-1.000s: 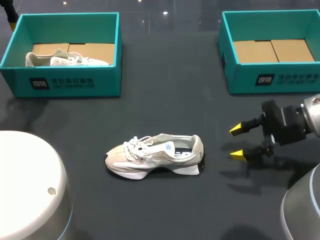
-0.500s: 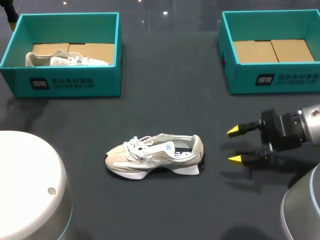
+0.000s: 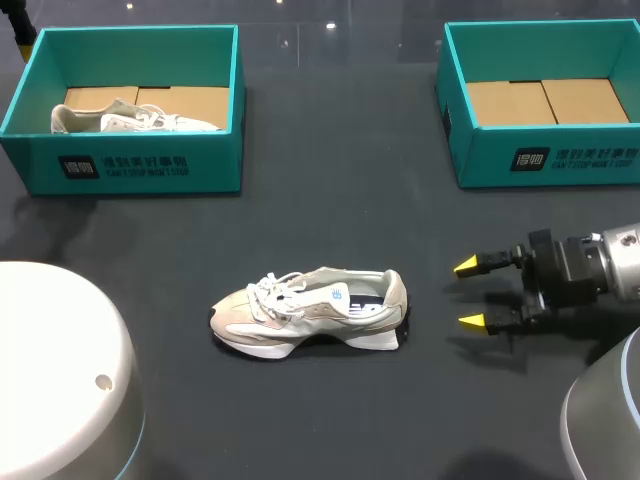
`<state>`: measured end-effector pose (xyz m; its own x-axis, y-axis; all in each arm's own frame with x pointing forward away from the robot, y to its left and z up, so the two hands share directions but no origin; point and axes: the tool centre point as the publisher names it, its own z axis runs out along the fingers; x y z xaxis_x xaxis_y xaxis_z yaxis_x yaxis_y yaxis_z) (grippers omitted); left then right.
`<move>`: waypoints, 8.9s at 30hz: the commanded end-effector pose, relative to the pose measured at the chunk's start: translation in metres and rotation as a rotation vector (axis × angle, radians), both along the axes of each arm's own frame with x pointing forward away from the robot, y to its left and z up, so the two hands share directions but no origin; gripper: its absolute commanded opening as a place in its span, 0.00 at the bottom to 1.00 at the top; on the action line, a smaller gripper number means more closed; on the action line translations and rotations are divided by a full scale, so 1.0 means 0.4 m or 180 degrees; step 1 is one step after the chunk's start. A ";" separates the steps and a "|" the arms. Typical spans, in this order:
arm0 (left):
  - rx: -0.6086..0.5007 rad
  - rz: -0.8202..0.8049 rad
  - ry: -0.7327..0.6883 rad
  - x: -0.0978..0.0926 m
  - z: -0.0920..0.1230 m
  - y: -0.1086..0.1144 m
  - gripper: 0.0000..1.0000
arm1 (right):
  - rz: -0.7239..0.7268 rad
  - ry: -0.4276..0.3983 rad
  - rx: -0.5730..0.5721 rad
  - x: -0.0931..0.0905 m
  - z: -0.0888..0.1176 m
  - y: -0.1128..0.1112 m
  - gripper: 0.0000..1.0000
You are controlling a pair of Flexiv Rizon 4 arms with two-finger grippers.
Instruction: Take the shoe out of the shoebox, open the shoe tongue, remove and reinsert the insole, then place the shoe into the shoebox
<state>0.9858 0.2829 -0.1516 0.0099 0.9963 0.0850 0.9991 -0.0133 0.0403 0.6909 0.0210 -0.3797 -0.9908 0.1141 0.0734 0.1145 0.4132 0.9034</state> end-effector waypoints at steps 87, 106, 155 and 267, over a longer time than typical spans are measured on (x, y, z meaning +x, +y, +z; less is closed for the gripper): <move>0.0007 -0.0003 -0.0007 -0.003 0.000 0.001 1.00 | 0.0185 -0.0320 0.0192 0.013 -0.073 0.298 1.00; 0.0007 -0.0003 -0.0007 -0.003 0.000 0.001 1.00 | 0.0307 -0.0256 0.0248 0.021 -0.094 0.339 1.00; -0.0041 0.0122 -0.0217 -0.032 0.033 -0.035 1.00 | 0.0316 -0.0222 0.0214 0.010 -0.096 0.336 0.00; 0.0346 0.8907 -0.0701 -0.716 -0.113 -0.859 1.00 | 0.0316 -0.0222 0.0214 0.010 -0.096 0.336 0.00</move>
